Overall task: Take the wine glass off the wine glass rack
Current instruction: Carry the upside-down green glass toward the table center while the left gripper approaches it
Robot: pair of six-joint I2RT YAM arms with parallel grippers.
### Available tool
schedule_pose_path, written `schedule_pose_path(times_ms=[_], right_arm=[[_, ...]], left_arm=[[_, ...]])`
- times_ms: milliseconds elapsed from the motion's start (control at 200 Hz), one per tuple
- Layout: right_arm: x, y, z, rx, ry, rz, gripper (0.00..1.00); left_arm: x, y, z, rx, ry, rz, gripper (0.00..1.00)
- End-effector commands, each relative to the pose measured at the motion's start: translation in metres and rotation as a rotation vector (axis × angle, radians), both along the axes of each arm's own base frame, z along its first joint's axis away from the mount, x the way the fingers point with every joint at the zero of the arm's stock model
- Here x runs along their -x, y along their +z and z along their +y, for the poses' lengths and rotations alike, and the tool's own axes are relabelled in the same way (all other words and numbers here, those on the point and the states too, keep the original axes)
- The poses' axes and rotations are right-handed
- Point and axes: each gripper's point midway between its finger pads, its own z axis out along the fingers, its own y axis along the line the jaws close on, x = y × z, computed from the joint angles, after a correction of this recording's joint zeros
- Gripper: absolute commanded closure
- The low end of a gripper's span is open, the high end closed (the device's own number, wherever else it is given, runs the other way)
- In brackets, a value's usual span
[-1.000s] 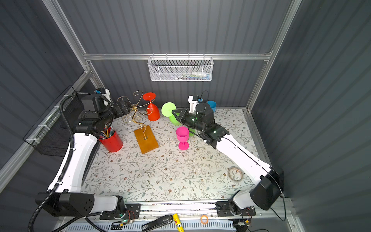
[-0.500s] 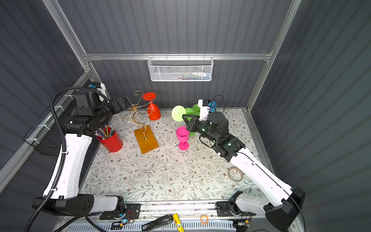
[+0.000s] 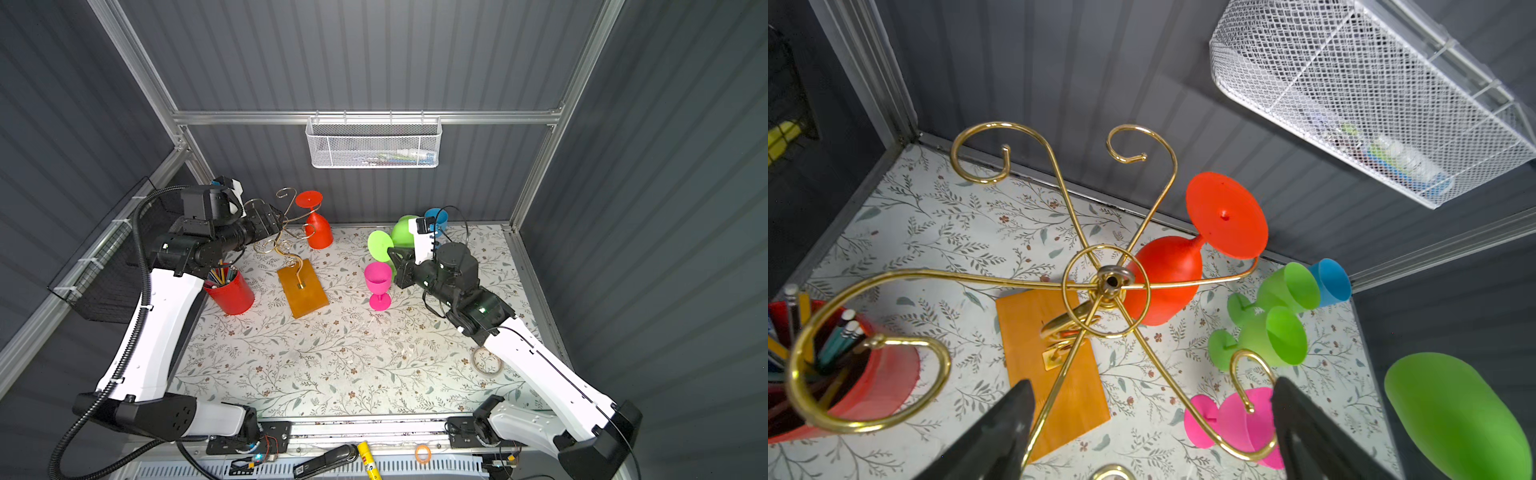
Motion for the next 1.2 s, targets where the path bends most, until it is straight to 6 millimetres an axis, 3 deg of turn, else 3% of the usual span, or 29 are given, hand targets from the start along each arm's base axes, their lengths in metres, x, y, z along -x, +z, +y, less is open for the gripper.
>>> schedule_pose_path(times_ms=[0, 260, 405, 565, 875, 1086, 1196], right_arm=[[0.003, 0.003, -0.004, 0.075, 0.008, -0.099, 1.0], [0.007, -0.004, -0.01, 0.2, -0.013, -0.153, 1.0], [0.01, -0.023, -0.024, 0.341, -0.072, -0.17, 1.0], [0.016, -0.032, -0.035, 0.434, -0.114, -0.201, 1.0], [0.019, -0.037, -0.049, 0.6, -0.232, -0.335, 1.0], [0.023, -0.031, -0.043, 0.695, -0.311, -0.498, 1.0], [0.023, -0.029, -0.041, 0.744, -0.357, -0.574, 1.0]], left_arm=[[0.008, 0.028, -0.011, 0.105, -0.029, -0.047, 0.12], [0.012, 0.052, -0.025, 0.203, -0.073, -0.085, 0.14], [0.021, 0.058, -0.051, 0.21, -0.095, -0.106, 0.15], [0.029, 0.047, -0.084, 0.227, -0.114, -0.114, 0.17], [0.044, 0.008, -0.144, 0.256, -0.075, 0.051, 0.2], [0.054, 0.006, -0.179, 0.356, -0.082, 0.09, 0.21], [0.056, 0.005, -0.188, 0.396, -0.07, 0.127, 0.22]])
